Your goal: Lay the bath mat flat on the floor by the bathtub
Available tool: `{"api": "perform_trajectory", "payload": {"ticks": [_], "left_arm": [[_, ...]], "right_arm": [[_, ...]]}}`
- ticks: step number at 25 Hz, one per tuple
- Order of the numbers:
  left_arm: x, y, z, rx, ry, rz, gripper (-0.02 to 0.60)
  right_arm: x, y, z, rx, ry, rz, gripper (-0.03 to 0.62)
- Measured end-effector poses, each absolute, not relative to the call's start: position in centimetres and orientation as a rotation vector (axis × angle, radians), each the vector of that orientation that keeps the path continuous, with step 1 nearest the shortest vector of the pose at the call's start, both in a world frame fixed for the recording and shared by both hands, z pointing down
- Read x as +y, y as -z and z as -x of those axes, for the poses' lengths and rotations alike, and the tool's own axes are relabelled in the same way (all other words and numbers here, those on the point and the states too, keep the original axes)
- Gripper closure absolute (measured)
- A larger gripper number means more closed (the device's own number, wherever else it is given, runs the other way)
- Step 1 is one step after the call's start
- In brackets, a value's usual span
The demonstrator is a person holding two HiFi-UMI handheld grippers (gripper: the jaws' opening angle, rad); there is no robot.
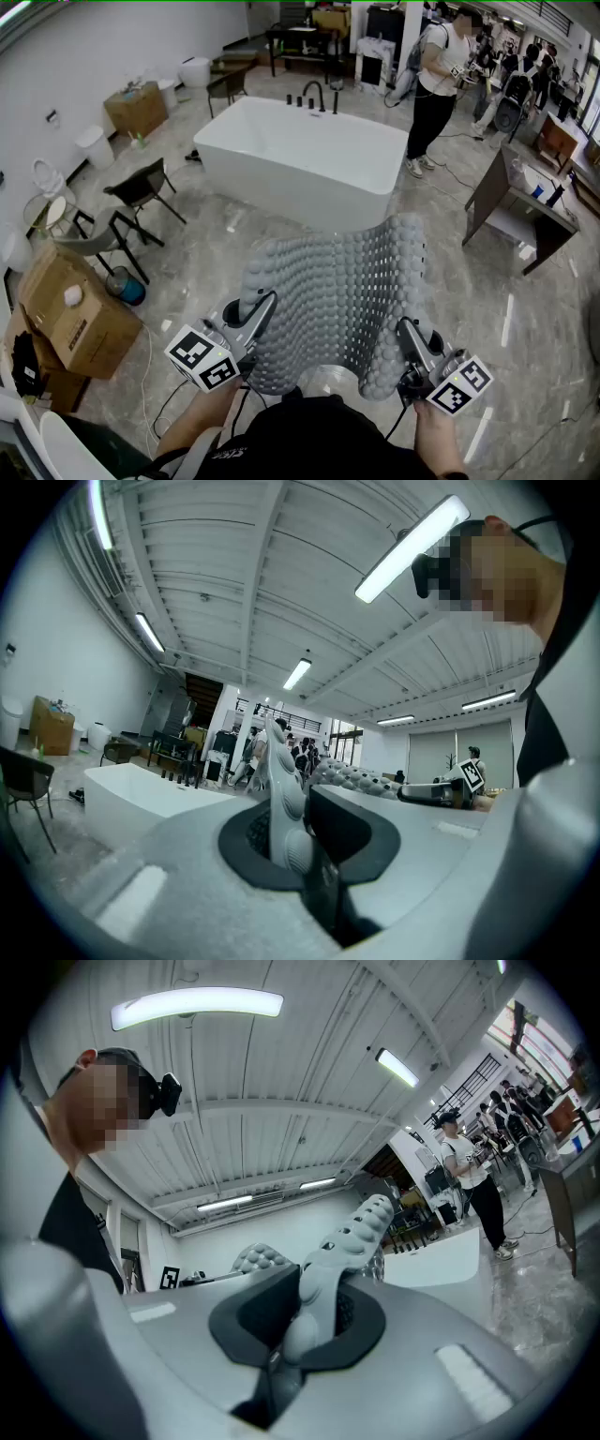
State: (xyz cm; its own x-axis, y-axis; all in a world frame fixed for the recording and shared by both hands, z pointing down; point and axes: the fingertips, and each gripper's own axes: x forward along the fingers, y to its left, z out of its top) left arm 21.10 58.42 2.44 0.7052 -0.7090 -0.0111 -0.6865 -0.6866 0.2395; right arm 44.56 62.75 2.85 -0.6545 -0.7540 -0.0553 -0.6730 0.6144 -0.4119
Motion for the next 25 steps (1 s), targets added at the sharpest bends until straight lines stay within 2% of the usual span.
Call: {"api": "perform_trajectory", "payload": {"ticks": [9,25], "left_arm": [[58.8,-2.2,-21.9,-1.126,0.106,-2.726,0.546],[61.5,-1.9,-27.1,-1.221,0.066,-2.706,0.546]], "right_arm": [[63.0,-2.9,-45.0,2.609,0.533,1.177,0.577],[64.0,-2.5,-48.5,2.653,0.531,1.01,0.562]]}}
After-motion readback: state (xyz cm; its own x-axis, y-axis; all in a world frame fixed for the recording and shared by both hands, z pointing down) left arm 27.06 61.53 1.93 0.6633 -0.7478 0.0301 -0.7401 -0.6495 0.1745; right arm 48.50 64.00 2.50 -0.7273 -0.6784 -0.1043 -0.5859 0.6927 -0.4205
